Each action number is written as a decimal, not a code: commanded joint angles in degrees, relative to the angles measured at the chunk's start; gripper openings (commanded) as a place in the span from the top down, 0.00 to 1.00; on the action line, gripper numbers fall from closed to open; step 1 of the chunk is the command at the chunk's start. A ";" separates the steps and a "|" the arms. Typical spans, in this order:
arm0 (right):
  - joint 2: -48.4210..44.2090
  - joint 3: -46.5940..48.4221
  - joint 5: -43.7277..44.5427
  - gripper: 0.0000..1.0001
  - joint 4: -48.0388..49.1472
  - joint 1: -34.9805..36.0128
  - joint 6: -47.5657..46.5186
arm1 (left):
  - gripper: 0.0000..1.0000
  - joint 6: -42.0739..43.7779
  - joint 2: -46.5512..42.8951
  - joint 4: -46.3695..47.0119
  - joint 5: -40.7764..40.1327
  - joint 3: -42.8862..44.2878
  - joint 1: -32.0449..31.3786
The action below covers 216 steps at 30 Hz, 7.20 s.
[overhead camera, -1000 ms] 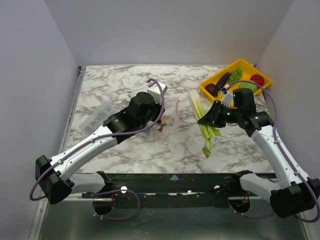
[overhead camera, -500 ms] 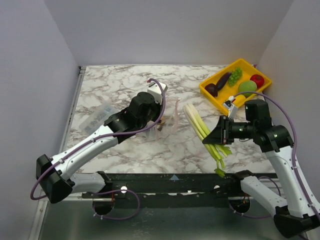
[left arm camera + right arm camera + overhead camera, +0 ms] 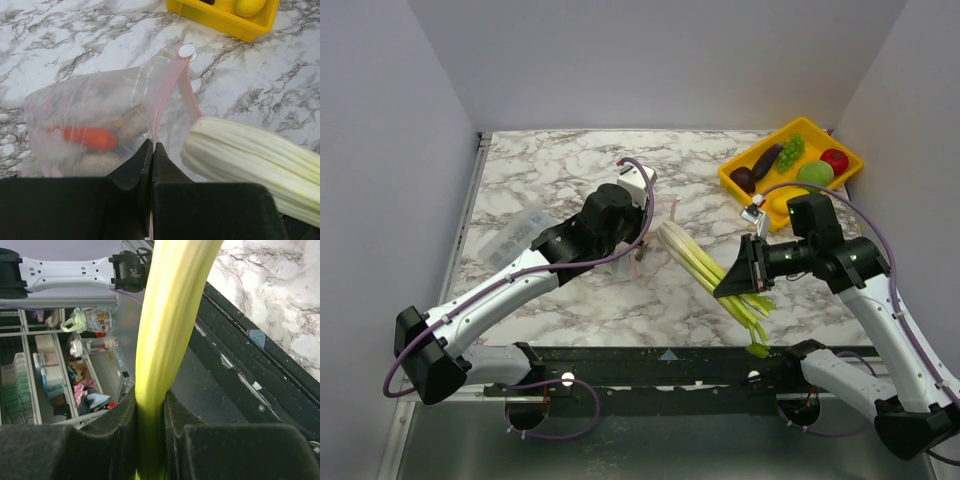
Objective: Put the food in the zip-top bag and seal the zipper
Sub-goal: Place the fake vegetable in the zipper food storage bag, then adjust the zipper food storage bag at the center of the board.
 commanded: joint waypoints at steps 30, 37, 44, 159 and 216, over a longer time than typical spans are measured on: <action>35.73 10.02 22.35 0.96 43.63 16.00 25.53 | 1.00 0.13 -3.76 2.32 2.80 0.25 -1.78; 36.65 7.81 24.54 0.68 47.28 16.74 25.78 | 1.00 -0.07 -3.60 2.28 3.07 0.22 -1.87; 35.86 5.75 30.02 0.38 38.10 22.11 18.13 | 1.00 -0.14 -3.77 2.29 3.24 0.33 -1.87; 25.34 -5.53 46.43 1.00 53.87 25.50 23.91 | 1.00 4.35 -11.10 -1.42 -9.06 -3.72 -1.87; 30.50 8.03 28.07 1.00 63.86 33.03 29.41 | 1.00 -14.41 -28.78 -31.49 -13.87 0.16 -1.61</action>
